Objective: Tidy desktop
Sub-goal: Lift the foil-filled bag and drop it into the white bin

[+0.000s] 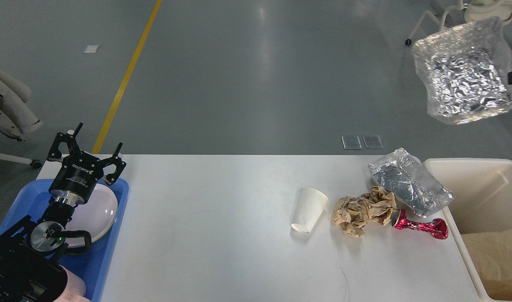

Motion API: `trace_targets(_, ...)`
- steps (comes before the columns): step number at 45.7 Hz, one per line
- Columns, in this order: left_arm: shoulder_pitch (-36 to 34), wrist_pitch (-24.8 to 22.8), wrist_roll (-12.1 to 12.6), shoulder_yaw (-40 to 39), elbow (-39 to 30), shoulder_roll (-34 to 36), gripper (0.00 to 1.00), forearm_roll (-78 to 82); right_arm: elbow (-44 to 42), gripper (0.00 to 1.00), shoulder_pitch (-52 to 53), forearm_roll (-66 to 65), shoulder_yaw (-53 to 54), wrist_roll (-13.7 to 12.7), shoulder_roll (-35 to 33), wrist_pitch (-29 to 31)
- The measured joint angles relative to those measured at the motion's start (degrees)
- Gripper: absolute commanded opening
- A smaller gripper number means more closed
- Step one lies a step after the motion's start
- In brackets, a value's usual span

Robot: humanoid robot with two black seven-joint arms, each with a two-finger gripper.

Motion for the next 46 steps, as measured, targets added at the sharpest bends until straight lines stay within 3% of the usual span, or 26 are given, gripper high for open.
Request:
trace_targets(10,0.0,0.0,0.0,0.0,0.0,0.0,1.00,0.0,-17.9,0.00,-27.2,-2.1,0.6,3.5,-6.7,-15.6)
trace_targets(17,0.0,0.0,0.0,0.0,0.0,0.0,1.00,0.0,-32.4,0.00,-55.7,4.9,8.9,4.5,-6.0,-27.2)
trace_targets(24,0.0,0.0,0.0,0.0,0.0,0.0,1.00,0.0,-43.8,0.00,-76.8,11.4,18.0,4.5,0.8,-31.0)
trace_targets(32,0.0,0.0,0.0,0.0,0.0,0.0,1.00,0.0,-48.1,0.00,-84.4,12.3,23.8,4.2,4.8,-31.9)
trace_targets(33,0.0,0.0,0.0,0.0,0.0,0.0,1.00,0.0,-48.2,0.12,-84.7,12.3,24.3,4.1,5.1,-31.9)
trace_targets(34,0.0,0.0,0.0,0.0,0.0,0.0,1.00,0.0,-48.3,0.50,-85.1,12.3,24.8,4.1,5.4,-32.0)
trace_targets(35,0.0,0.0,0.0,0.0,0.0,0.0,1.00,0.0,-48.3,0.99,-85.3,12.3,25.3,4.1,5.6,-32.1)
trace_targets(46,0.0,0.0,0.0,0.0,0.0,0.0,1.00,0.0,-48.3,1.00,-86.1,12.4,28.1,4.0,6.4,-32.2)
